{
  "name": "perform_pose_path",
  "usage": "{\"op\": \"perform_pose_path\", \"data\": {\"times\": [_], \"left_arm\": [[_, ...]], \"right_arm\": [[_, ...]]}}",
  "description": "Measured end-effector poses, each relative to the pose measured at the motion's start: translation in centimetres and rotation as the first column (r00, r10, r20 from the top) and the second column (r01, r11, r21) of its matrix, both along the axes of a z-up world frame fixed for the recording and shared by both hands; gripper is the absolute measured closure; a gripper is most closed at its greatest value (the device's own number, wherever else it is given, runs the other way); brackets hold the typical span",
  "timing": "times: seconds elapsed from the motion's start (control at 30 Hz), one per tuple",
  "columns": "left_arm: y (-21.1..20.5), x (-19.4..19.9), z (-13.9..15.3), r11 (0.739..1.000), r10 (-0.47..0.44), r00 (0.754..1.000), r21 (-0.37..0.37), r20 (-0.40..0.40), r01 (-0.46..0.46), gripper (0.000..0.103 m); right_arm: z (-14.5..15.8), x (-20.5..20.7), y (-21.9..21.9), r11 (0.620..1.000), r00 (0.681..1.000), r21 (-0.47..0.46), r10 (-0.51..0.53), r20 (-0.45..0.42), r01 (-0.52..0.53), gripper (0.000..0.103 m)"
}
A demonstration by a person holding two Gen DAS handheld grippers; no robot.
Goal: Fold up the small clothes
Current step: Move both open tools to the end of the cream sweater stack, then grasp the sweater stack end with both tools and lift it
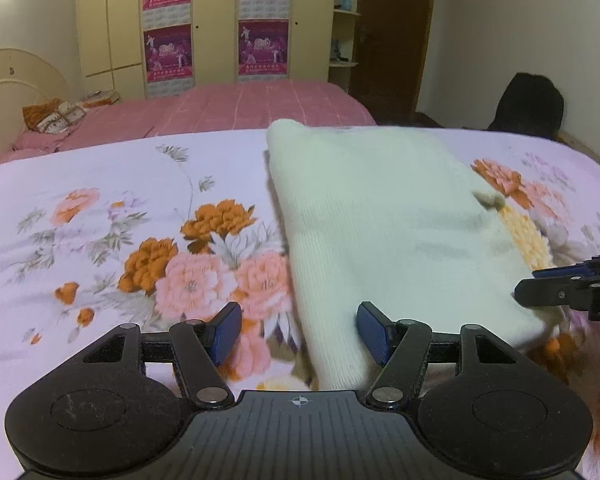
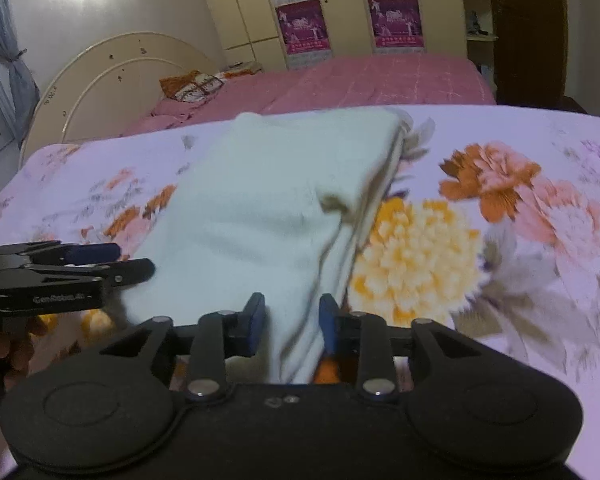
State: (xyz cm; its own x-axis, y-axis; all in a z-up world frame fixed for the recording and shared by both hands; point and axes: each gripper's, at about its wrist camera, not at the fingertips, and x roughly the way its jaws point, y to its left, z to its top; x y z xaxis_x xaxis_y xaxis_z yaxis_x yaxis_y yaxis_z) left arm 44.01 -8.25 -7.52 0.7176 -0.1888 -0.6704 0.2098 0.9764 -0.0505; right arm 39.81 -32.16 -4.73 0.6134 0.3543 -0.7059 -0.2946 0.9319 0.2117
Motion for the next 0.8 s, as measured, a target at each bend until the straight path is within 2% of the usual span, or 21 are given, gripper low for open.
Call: {"op": "perform_pose_path", "data": {"times": [0.23, 0.27, 0.3, 0.33, 0.5, 0.53, 0.6, 0.67, 0.73, 0.77, 0.8], "left_arm": [[0.4, -0.9, -0.1, 1.000, 0.013, 1.000, 0.005, -0.008, -0.013, 0.038], [0.3, -1.0, 0.0, 1.000, 0.018, 1.000, 0.009, -0.009, -0.018, 0.031], [0.3, -1.0, 0.0, 0.999, 0.027, 1.000, 0.023, -0.007, -0.027, 0.018], [0.2, -1.1, 0.1, 0.999, 0.030, 1.000, 0.038, -0.003, -0.029, 0.015], [0.9, -0.2, 1.0, 0.999, -0.004, 1.000, 0.033, 0.012, 0.004, 0.015], [1.2, 0.3, 1.4, 1.000, -0.013, 1.000, 0.005, 0.012, 0.013, 0.015], [2.3, 2.0, 2.1, 0.994, -0.034, 0.999, -0.108, 0.007, 0.035, 0.015], [3.5, 4.5, 2.2, 0.967, -0.048, 0.998, -0.250, -0.032, 0.039, 0.015], [4.3, 7.0, 1.6, 0.946, -0.053, 0.994, -0.323, -0.093, 0.021, 0.015], [4.6, 8.3, 1.0, 0.935, -0.063, 0.989, -0.353, -0.133, 0.012, 0.017], [4.9, 9.2, 0.4, 0.929, -0.063, 0.985, -0.370, -0.159, -0.001, 0.028]], "right_arm": [[-0.6, -1.8, -1.2, 1.000, 0.999, 0.016, -0.024, -0.039, 0.025, 0.065], [-0.6, -1.9, -1.3, 0.999, 0.999, 0.020, -0.026, -0.042, 0.027, 0.065], [-0.6, -1.9, -1.3, 0.999, 0.999, 0.022, -0.026, -0.045, 0.027, 0.064], [-0.6, -1.9, -1.4, 0.999, 0.998, 0.024, -0.026, -0.049, 0.027, 0.064], [0.2, -1.7, -2.6, 0.995, 0.998, 0.088, -0.032, -0.052, 0.037, 0.062], [0.4, -1.5, -3.1, 0.993, 0.998, 0.110, -0.042, -0.050, 0.048, 0.062], [0.8, -0.6, -4.4, 0.984, 0.997, 0.158, -0.069, -0.045, 0.076, 0.062], [0.9, 1.2, -6.1, 0.963, 0.991, 0.238, -0.110, -0.075, 0.125, 0.059], [0.7, 3.5, -7.9, 0.921, 0.983, 0.348, -0.140, -0.119, 0.173, 0.057], [0.4, 4.5, -8.5, 0.903, 0.978, 0.383, -0.150, -0.142, 0.195, 0.055], [0.0, 5.6, -8.9, 0.887, 0.973, 0.408, -0.157, -0.170, 0.215, 0.053]]}}
